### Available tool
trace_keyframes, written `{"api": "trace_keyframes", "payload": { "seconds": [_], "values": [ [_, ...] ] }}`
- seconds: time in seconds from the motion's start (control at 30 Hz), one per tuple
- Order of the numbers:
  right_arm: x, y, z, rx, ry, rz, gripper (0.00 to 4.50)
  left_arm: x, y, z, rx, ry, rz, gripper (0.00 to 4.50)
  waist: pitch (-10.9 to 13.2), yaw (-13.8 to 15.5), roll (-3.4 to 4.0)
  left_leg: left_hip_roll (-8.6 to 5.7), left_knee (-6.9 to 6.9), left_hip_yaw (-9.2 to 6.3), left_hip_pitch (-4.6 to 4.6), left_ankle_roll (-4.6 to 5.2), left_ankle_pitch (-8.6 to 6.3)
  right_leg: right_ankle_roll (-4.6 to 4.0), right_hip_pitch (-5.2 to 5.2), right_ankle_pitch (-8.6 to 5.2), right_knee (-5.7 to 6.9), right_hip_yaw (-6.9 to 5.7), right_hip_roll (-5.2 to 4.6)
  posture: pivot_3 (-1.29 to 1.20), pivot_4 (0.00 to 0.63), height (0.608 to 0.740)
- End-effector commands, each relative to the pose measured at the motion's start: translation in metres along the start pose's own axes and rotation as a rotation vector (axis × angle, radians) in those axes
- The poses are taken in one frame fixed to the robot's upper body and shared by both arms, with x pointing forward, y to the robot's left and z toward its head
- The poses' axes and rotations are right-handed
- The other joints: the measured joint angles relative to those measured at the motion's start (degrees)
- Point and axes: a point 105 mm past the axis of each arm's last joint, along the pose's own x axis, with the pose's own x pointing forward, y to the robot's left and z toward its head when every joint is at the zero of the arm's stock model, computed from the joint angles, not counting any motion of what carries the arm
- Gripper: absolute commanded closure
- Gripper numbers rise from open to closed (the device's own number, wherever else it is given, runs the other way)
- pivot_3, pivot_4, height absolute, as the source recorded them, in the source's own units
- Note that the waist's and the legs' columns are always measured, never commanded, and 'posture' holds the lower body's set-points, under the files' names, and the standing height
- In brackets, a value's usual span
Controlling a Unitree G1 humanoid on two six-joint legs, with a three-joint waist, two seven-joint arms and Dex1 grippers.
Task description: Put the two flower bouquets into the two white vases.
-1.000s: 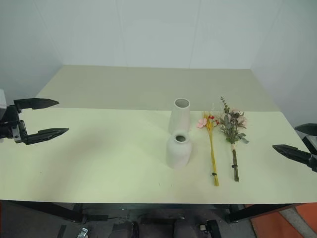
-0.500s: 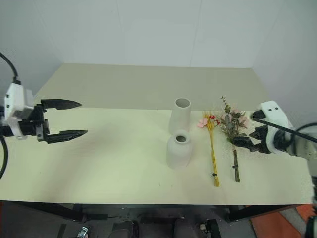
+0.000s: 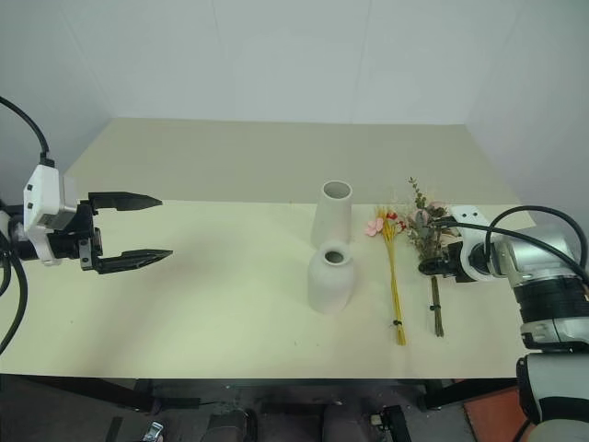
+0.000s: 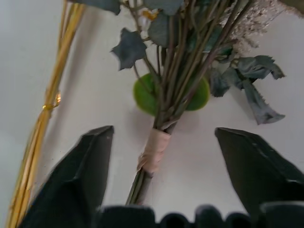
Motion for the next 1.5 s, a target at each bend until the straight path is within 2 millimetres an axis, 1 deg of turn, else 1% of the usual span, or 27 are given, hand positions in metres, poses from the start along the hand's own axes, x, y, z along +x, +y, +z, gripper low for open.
{"api": "trace_keyframes", "payload": {
  "seconds": [0.03,0.17,0.2,0.27,0.33,0.37,0.43,0.5,0.53,0.57,0.6,0.63,0.67,0.7,0.77,0.8,0.87,1.0,1.1,1.2,1.33,1.5],
  "values": [
    [-0.004,-0.006,0.010,-0.019,-0.020,-0.009,1.94,-0.007,0.001,0.014,0.047,-0.018,0.025,0.00,0.00,0.02,0.00,0.00,0.00,0.00,-0.01,0.00,0.00,-0.01,0.00,0.01,-0.01,0.01,0.00,0.00,0.150,0.740],
    [-0.001,-0.007,0.010,-0.020,-0.004,-0.004,3.37,-0.010,-0.001,0.012,0.041,-0.008,0.037,0.00,0.00,0.07,0.00,0.00,0.00,0.00,-0.02,0.00,0.00,-0.07,0.00,0.03,-0.01,0.00,0.00,0.00,0.150,0.740],
    [0.000,-0.007,0.009,-0.019,0.002,0.002,3.81,-0.010,-0.001,0.011,0.040,-0.007,0.038,0.00,0.00,0.07,0.00,0.00,0.00,0.00,-0.02,0.00,0.00,-0.08,0.00,0.04,-0.02,0.01,0.00,0.00,0.150,0.740],
    [0.001,-0.009,0.009,-0.014,0.003,-0.012,4.30,-0.010,-0.001,0.011,0.037,-0.009,0.041,0.00,0.00,0.09,0.00,0.00,0.00,0.00,-0.02,0.00,0.00,-0.07,0.00,0.04,-0.01,0.00,0.00,0.00,0.150,0.740],
    [0.000,-0.012,0.013,-0.007,-0.010,-0.025,4.32,-0.011,-0.002,0.011,0.037,-0.009,0.043,0.00,0.00,0.11,0.00,0.00,0.00,0.00,0.00,0.00,0.00,-0.06,0.00,0.04,0.00,0.00,0.00,0.00,0.150,0.740],
    [-0.002,-0.014,0.019,-0.003,-0.035,-0.045,4.32,-0.011,-0.001,0.011,0.038,-0.008,0.044,0.00,0.00,0.10,0.00,0.00,0.00,0.00,0.00,0.00,0.00,-0.04,0.00,0.05,0.00,0.00,0.00,0.00,0.150,0.740],
    [-0.014,-0.023,0.052,-0.006,-0.209,-0.152,4.32,-0.011,-0.001,0.011,0.041,-0.005,0.047,0.00,0.00,-0.10,0.00,0.00,0.01,0.00,0.01,0.00,0.00,-0.03,0.00,0.05,0.01,0.00,0.00,0.00,0.150,0.740],
    [-0.038,-0.025,0.098,-0.055,-0.504,-0.278,4.32,-0.011,0.000,0.012,0.042,-0.005,0.049,0.00,0.01,-0.55,0.01,-0.01,0.02,0.01,-0.02,-0.01,0.01,0.01,-0.05,0.09,0.03,0.01,0.00,0.00,0.150,0.740],
    [-0.053,-0.021,0.118,-0.074,-0.659,-0.327,4.32,-0.012,0.001,0.012,0.043,-0.005,0.050,0.00,0.01,-0.74,0.01,-0.01,0.02,0.01,-0.01,-0.01,0.01,0.01,-0.07,0.10,0.04,0.02,0.01,0.00,0.150,0.740],
    [-0.068,-0.016,0.133,-0.088,-0.801,-0.364,4.32,-0.012,0.001,0.012,0.044,-0.005,0.052,0.00,0.01,-1.02,0.02,-0.01,0.02,0.01,-0.02,-0.01,0.01,0.01,-0.09,0.10,0.06,0.02,0.01,0.00,0.150,0.740],
    [-0.082,-0.008,0.144,-0.108,-0.924,-0.382,4.32,-0.012,0.001,0.012,0.044,-0.006,0.052,0.00,0.02,-1.16,0.03,0.00,0.01,-0.01,-0.05,0.00,0.01,0.01,-0.12,0.10,0.07,0.02,0.02,0.00,0.150,0.740],
    [-0.096,0.002,0.156,-0.091,-1.040,-0.371,4.32,-0.011,0.001,0.013,0.045,-0.009,0.053,0.00,0.02,-1.19,0.03,0.01,-0.02,-0.03,-0.07,0.00,0.01,0.01,-0.15,0.09,0.09,0.03,0.05,0.00,0.150,0.740],
    [-0.105,0.010,0.162,-0.062,-1.122,-0.341,4.32,-0.011,0.001,0.013,0.045,-0.013,0.054,0.00,0.02,-1.21,0.03,0.02,-0.02,-0.06,-0.07,0.00,0.00,0.00,-0.15,0.10,0.10,0.03,0.07,0.00,0.150,0.740],
    [-0.115,0.025,0.168,-0.023,-1.209,-0.234,4.32,-0.011,0.002,0.014,0.045,-0.017,0.055,0.00,0.02,-1.20,0.03,0.03,-0.04,-0.10,-0.07,0.00,0.00,-0.09,-0.14,0.15,0.11,0.03,0.09,0.00,0.150,0.740],
    [-0.136,0.051,0.173,0.038,-1.375,-0.015,4.32,-0.011,0.002,0.014,0.045,-0.019,0.054,0.00,0.02,-1.08,0.03,0.03,-0.07,-0.15,-0.09,0.00,0.00,-0.27,-0.11,0.25,0.10,0.01,0.11,0.00,0.150,0.740],
    [-0.145,0.062,0.173,0.041,-1.441,0.062,4.32,-0.011,0.002,0.014,0.045,-0.019,0.054,0.00,0.02,-1.04,0.03,0.03,-0.07,-0.16,-0.11,0.00,0.00,-0.30,-0.10,0.27,0.09,0.01,0.10,0.00,0.150,0.740],
    [-0.151,0.076,0.175,0.044,-1.512,0.117,4.32,-0.011,0.002,0.014,0.044,-0.019,0.055,0.00,0.02,-1.04,0.05,0.03,-0.06,-0.17,-0.15,0.00,0.00,-0.33,-0.09,0.29,0.07,0.00,0.10,0.00,0.150,0.740],
    [-0.148,0.098,0.182,0.076,-1.562,0.209,4.32,-0.011,0.003,0.014,0.040,-0.018,0.058,0.00,0.02,-0.88,0.05,0.02,-0.02,-0.17,-0.17,0.00,0.01,-0.35,-0.08,0.30,0.07,-0.04,0.07,0.00,0.150,0.740],
    [-0.140,0.105,0.191,0.084,-1.549,0.237,4.32,-0.011,0.002,0.013,0.033,-0.016,0.061,0.00,0.02,-0.99,0.05,0.02,-0.01,-0.17,-0.15,0.00,0.02,-0.37,-0.09,0.31,0.10,-0.04,0.07,0.00,0.150,0.740],
    [-0.135,0.114,0.196,0.083,-1.540,0.281,4.32,-0.013,0.001,0.013,0.030,-0.011,0.069,0.00,0.03,-1.07,0.06,0.03,-0.02,-0.17,-0.12,0.01,0.03,-0.38,-0.10,0.31,0.14,-0.04,0.09,0.00,0.150,0.740],
    [-0.134,0.126,0.196,0.056,-1.538,0.331,4.32,-0.016,-0.001,0.012,0.024,-0.005,0.081,0.00,0.04,-1.24,0.07,0.06,-0.04,-0.18,-0.12,0.01,0.02,-0.44,-0.13,0.28,0.17,-0.04,0.12,0.00,0.150,0.740],
    [-0.131,0.143,0.191,0.041,-1.521,0.403,4.32,-0.018,-0.005,0.011,0.011,-0.006,0.095,0.00,0.04,-1.14,0.08,0.07,-0.06,-0.18,-0.15,0.01,0.02,-0.44,-0.16,0.28,0.19,-0.05,0.11,0.00,0.150,0.740]
  ]
}}
